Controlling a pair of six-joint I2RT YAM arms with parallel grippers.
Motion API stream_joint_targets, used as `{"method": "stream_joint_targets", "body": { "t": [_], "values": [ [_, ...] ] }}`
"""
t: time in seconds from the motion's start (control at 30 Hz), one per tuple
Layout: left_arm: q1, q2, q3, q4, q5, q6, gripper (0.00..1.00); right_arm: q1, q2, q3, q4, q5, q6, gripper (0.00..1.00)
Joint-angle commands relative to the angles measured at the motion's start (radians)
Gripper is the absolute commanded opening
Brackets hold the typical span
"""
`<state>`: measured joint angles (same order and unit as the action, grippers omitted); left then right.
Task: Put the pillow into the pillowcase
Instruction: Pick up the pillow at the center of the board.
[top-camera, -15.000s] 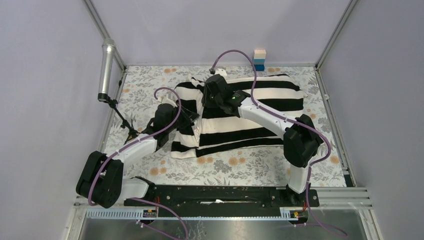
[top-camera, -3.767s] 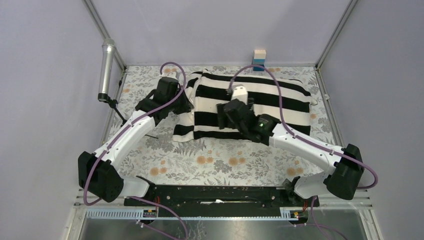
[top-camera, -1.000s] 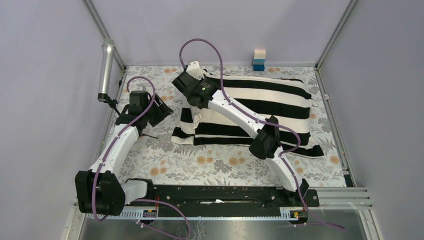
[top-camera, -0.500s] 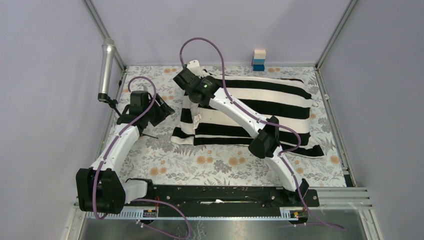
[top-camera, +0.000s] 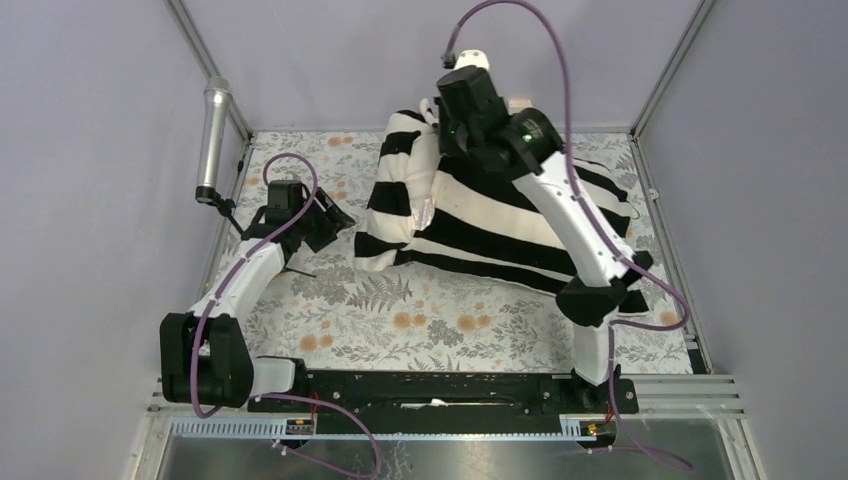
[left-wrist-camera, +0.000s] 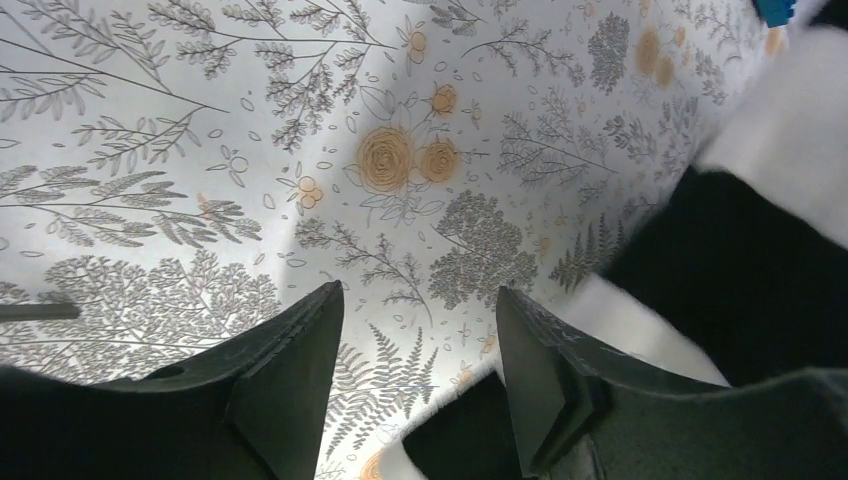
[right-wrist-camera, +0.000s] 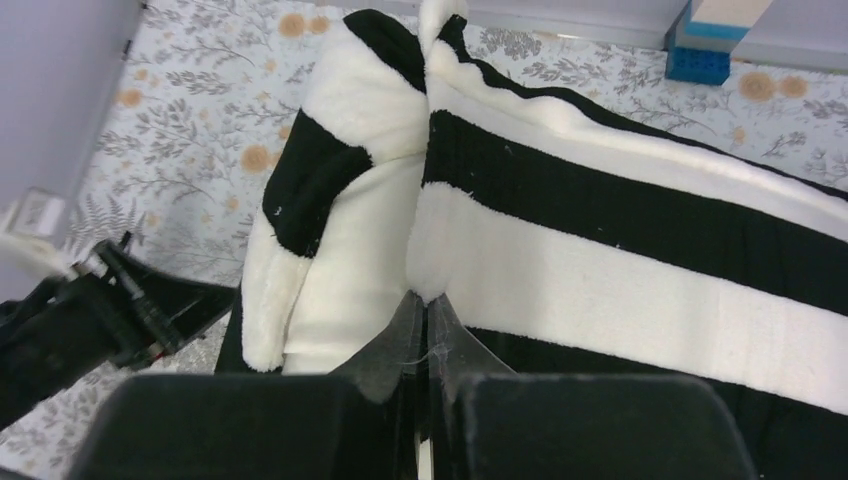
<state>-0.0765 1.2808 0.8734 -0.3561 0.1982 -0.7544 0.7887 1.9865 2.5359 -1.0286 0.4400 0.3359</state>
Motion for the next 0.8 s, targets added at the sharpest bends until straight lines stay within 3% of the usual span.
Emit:
{"method": "stream_joint_targets", "body": {
  "t": [0.0,0.17,0.37,0.47,0.6,0.77],
  "values": [
    [0.006,0.014,0.015,0.101,0.065,-0.055,0.62,0.01,-0.171,0.019,0.077,-0.064,-0.011,0.0],
    [0.011,0.001,-0.03,0.251,0.271,-0.242,0.64,-0.012,-0.257,-0.013,0.077,-0.051,-0.018,0.0],
    [0.014,-0.133,-0.065,0.406,0.4,-0.427,0.65,-0.05,-0.363,-0.084,0.081,-0.034,-0.02,0.0],
    [0.012,-0.196,-0.094,0.458,0.428,-0.501,0.67,-0.066,-0.417,-0.115,0.089,-0.045,-0.01,0.0],
    [0.007,-0.317,-0.241,0.689,0.448,-0.706,0.72,-0.071,-0.453,-0.093,0.092,-0.044,-0.006,0.0],
    [-0.094,-0.356,-0.263,0.797,0.406,-0.73,0.83,-0.069,-0.456,-0.046,0.093,-0.054,-0.005,0.0]
  ]
}}
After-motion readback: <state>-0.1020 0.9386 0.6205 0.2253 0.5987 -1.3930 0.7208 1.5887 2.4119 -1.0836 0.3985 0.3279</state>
